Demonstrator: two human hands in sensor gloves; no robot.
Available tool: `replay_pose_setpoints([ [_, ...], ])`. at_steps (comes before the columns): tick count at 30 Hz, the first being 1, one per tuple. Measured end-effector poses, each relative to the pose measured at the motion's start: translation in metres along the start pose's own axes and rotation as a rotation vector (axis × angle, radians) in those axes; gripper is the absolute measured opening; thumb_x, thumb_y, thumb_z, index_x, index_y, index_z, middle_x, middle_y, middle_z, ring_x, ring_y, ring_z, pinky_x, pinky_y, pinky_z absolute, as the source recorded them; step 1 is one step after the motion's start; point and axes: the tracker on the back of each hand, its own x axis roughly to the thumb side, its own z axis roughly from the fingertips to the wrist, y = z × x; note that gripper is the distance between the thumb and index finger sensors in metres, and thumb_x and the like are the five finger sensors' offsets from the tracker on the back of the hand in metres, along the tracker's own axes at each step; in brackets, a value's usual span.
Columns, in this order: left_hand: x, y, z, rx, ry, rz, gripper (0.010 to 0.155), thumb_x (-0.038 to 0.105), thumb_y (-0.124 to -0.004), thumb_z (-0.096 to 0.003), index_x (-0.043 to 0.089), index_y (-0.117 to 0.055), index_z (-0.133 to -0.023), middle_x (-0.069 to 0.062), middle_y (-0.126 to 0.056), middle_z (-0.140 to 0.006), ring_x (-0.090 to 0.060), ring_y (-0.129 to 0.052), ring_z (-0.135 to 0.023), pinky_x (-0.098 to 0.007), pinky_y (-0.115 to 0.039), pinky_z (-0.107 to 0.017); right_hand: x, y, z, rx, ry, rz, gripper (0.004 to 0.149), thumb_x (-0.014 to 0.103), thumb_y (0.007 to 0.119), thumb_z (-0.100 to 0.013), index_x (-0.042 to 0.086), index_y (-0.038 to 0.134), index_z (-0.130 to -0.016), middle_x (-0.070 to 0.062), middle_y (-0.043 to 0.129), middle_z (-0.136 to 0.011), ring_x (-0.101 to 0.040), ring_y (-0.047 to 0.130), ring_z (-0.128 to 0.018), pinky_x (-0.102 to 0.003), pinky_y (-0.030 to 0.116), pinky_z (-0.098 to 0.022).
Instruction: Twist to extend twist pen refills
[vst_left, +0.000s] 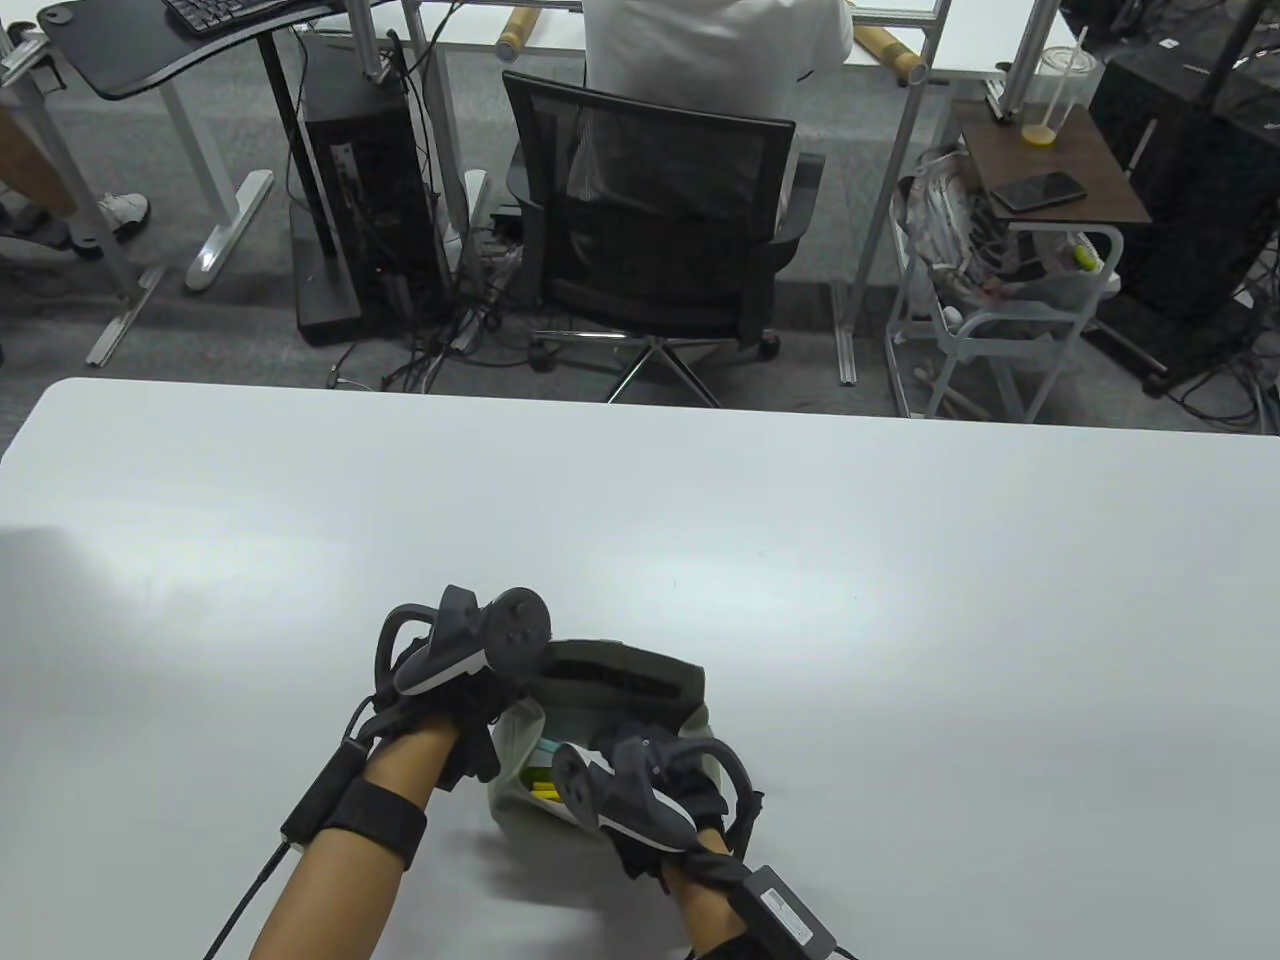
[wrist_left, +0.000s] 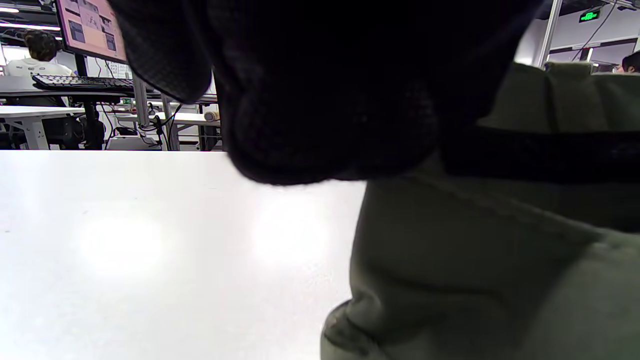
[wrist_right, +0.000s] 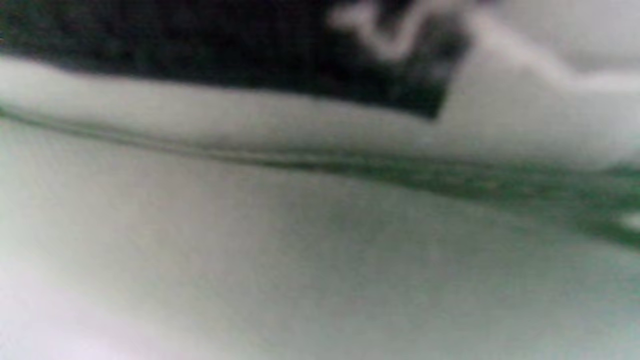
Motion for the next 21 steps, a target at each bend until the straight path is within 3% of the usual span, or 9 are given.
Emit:
replay_pose_setpoints([
  [8, -0.005, 0.001, 0.002, -0.009, 0.003, 0.033, 0.045, 0.040, -0.086, -0.0478, 0.015, -0.093, -0.086, -0.004, -0.107, -0.051, -0.020, -0.107, -0.035, -0.062, -0.068, -0.065, -0.023, -0.039, 0.014, -0.137, 0.081, -0.165, 0.045, 0.031, 0.077, -0.034, 0.023, 0.087, -0.077, -0.006, 0.096, -0.069, -0.016, 0.100, -0.040, -0.028, 0.086, -0.024],
  [11, -0.008, 0.009, 0.008, -0.027, 0.010, 0.066, 0.053, 0.043, -0.086, -0.0477, 0.014, -0.089, -0.091, -0.006, -0.105, -0.060, -0.023, -0.106, -0.042, -0.065, -0.065, -0.065, -0.035, -0.053, 0.023, -0.222, 0.121, -0.293, 0.045, 0.031, 0.077, -0.034, 0.021, 0.087, -0.077, -0.007, 0.097, -0.067, -0.015, 0.101, -0.038, -0.028, 0.087, -0.022],
  [16, -0.006, 0.057, 0.035, 0.125, -0.003, 0.170, 0.058, 0.048, -0.084, -0.0496, 0.014, -0.084, -0.097, -0.010, -0.102, -0.070, -0.028, -0.104, -0.052, -0.067, -0.062, -0.066, -0.058, -0.071, 0.042, -0.387, 0.192, -0.560, 0.046, 0.033, 0.078, -0.034, 0.018, 0.087, -0.076, -0.008, 0.099, -0.062, -0.013, 0.102, -0.032, -0.026, 0.087, -0.018],
  [21, 0.018, 0.107, 0.065, 0.312, -0.086, 0.292, 0.060, 0.053, -0.077, -0.0530, 0.013, -0.083, -0.098, -0.012, -0.099, -0.076, -0.032, -0.102, -0.058, -0.069, -0.060, -0.066, -0.059, -0.074, 0.046, -0.458, 0.210, -0.648, 0.046, 0.035, 0.079, -0.034, 0.017, 0.087, -0.075, -0.007, 0.100, -0.059, -0.011, 0.102, -0.029, -0.025, 0.088, -0.016],
])
